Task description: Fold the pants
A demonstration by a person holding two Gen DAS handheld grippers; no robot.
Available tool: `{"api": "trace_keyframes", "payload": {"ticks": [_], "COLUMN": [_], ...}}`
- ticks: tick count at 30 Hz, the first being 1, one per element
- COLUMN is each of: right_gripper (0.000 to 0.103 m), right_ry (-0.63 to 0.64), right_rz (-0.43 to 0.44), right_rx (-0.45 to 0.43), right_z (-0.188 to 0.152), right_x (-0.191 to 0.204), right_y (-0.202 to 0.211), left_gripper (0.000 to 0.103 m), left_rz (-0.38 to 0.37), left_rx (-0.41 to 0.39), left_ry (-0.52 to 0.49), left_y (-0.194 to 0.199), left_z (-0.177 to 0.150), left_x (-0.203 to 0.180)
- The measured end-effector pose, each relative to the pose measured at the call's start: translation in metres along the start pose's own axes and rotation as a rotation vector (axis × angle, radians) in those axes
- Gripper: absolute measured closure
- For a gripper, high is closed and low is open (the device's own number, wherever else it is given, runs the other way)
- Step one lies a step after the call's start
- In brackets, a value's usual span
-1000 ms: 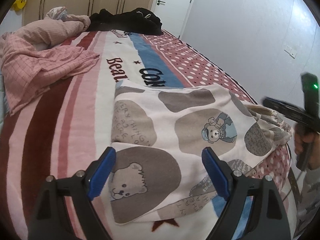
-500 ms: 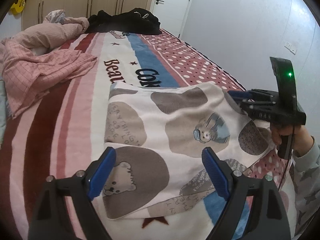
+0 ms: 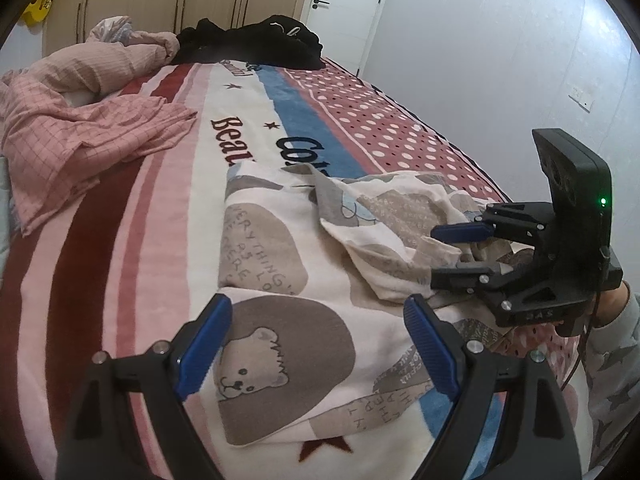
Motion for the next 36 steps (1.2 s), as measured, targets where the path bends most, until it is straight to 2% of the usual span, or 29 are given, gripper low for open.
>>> {"api": "trace_keyframes", "payload": {"ticks": [6, 7, 8, 9, 14, 17, 18, 22, 27, 30, 32, 34, 36], "right_gripper": [0.058, 0.064, 0.084, 0.092, 0.097, 0.097, 0.097, 0.098, 0.098, 0.09, 0.062, 0.047, 0.046], "right_ry": [0.081, 0.093, 0.097, 0.098, -0.002, -0.067, -0.105, -0.233, -0.307, -0.367, -0.415, -0.448, -0.518], "right_rz": [0.051, 0.039, 0.026, 0.017, -0.032, -0.132, -0.19, -0.317, -0.389, -0.377, -0.355, -0.358, -0.368], "right_rx": [-0.009, 0.001, 0.01, 0.007, -0.096, -0.132, -0.136, -0.132, -0.095, -0.102, -0.139, -0.172, -0.193], "right_z": [-0.003, -0.003, -0.003, -0.002, 0.007, 0.008, 0.007, -0.002, -0.012, -0.021, -0.034, -0.049, -0.077], "right_x": [0.018, 0.021, 0.022, 0.022, 0.003, -0.015, -0.028, -0.07, -0.098, -0.106, -0.104, -0.099, -0.098], "right_y": [0.012, 0.011, 0.01, 0.01, 0.032, 0.045, 0.049, 0.048, 0.031, 0.044, 0.075, 0.107, 0.146], "left_gripper": [0.018, 0.018, 0.018, 0.018, 0.018, 0.018, 0.018, 0.018, 0.018, 0.018, 0.018, 0.018, 0.018], "left_rz": [0.001, -0.002, -0.005, -0.006, 0.001, 0.0, 0.001, 0.003, 0.013, 0.011, 0.005, -0.003, -0.015], "left_rx": [-0.002, -0.004, -0.006, -0.007, -0.009, -0.012, -0.014, -0.01, 0.001, 0.001, -0.004, -0.006, -0.007], "left_ry": [0.01, 0.014, 0.017, 0.019, 0.012, 0.019, 0.021, 0.02, 0.012, 0.01, 0.011, 0.022, 0.026], "left_y": [0.0, 0.0, 0.001, 0.001, 0.005, 0.005, 0.005, 0.004, 0.003, 0.005, 0.005, 0.003, 0.003], "left_z": [0.0, 0.001, 0.001, 0.001, 0.001, 0.003, 0.003, 0.002, 0.0, 0.001, 0.002, 0.004, 0.005], "left_x": [0.003, 0.003, 0.003, 0.003, 0.004, 0.004, 0.004, 0.002, 0.001, 0.0, 0.0, -0.001, -0.004]}}
Point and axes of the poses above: each gripper's, at about its wrist camera, not at the fingertips, and y roughly against the way its jaws point, x to its left, z to its top, the point moved 1 cm from there along -y, roughly the way its jaws point, and after that the axes turned 7 degrees about -x, right-handed, at the moved point
